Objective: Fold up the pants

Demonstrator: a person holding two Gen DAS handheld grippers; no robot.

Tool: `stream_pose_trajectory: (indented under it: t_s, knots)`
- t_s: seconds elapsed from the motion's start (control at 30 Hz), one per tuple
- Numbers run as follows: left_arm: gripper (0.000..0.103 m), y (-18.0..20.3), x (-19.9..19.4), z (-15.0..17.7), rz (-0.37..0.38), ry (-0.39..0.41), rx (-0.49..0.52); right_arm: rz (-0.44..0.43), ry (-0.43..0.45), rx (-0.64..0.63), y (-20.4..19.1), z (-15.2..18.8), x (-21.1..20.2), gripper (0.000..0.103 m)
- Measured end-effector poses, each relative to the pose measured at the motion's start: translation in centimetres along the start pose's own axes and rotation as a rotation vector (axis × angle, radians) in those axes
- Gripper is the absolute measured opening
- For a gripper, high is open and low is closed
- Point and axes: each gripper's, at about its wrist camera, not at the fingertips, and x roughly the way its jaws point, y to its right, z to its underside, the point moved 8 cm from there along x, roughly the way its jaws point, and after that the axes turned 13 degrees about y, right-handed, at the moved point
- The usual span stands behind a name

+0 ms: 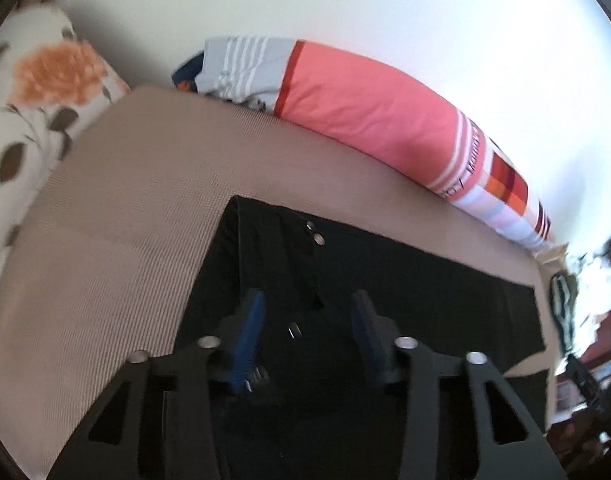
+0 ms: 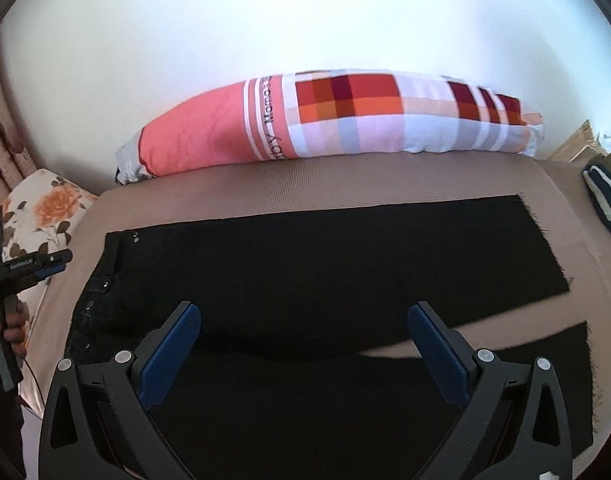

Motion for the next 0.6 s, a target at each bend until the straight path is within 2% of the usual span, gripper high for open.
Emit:
stream_pose_trajectory:
  t_s: [0.1,0.3,0.47,0.53,0.6]
  knots:
    - [0.040,-1.8,2.7,-0.8,0.064,-0.041,-0.073,0.000,-0.026,-0.005,-0.9,0.2,2.0,0.103]
    - [0.040,-5.2,7.3,-1.7,0.116,-0.115,-0.189,-0.005,-0.087,-0.024,-2.9,0.8,6.0,0.103]
    - [0.039,-5.3,9.8,-2.1,0.214,-0.183,-0.240,-0.028,-0.118,-0.030,-4.5,0.8,8.8,0.103]
    - [0.033,-4.8,10.5,-2.3,0.256,-0.203,-0.241,-0.033,-0.124,-0.036,-4.9,0.6,9.9,0.103]
    - [0.033,-4.3,11.1,-2.6,0.296,-0.221,-0.246,-0.042,-0.129,-0.045,-5.5,0.3,11.0,0.103]
